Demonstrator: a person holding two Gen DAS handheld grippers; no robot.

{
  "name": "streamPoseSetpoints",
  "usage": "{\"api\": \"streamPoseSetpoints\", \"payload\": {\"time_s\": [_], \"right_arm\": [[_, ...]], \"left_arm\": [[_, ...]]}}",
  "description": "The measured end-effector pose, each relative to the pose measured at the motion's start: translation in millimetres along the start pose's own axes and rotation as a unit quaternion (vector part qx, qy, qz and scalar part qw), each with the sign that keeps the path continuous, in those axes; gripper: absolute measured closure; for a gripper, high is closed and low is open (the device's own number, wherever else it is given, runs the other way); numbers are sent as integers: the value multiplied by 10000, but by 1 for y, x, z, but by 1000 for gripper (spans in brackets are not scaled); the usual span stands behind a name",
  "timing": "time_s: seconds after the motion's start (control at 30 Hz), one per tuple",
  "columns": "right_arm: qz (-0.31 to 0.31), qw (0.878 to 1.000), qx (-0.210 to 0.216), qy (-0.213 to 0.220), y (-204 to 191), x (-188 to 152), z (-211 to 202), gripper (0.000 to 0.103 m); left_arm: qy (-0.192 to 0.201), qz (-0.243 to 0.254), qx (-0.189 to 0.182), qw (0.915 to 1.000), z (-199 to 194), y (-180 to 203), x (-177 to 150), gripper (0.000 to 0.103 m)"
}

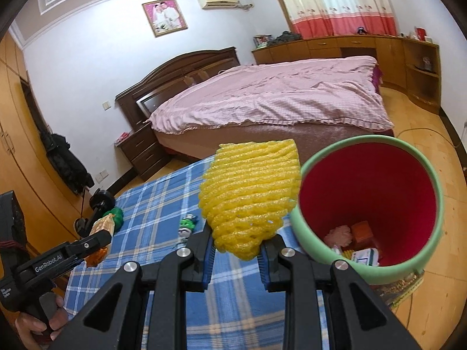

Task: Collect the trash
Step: 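Carry the snack packet and foam net over the red bucket with both tools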

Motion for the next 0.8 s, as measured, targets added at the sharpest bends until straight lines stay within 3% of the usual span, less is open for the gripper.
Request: {"api": "streamPoseSetpoints", "payload": {"time_s": [0.4,0.8], "right_arm": [[546,9972,-481,174,64,-2,-20,76],[937,9926,-778,1,122,-3,-14,72]], "left_arm": [[-311,456,-298,9980,24,52,-8,50],[-582,1182,-727,9886,58,121,-11,50]]}}
Point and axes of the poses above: each gripper's, at about its wrist camera, not at the fingertips, and z roughly the way its jaws point, y to its right, x to its top, the point moved 2 cm from there along z, roughly the way its jaws point
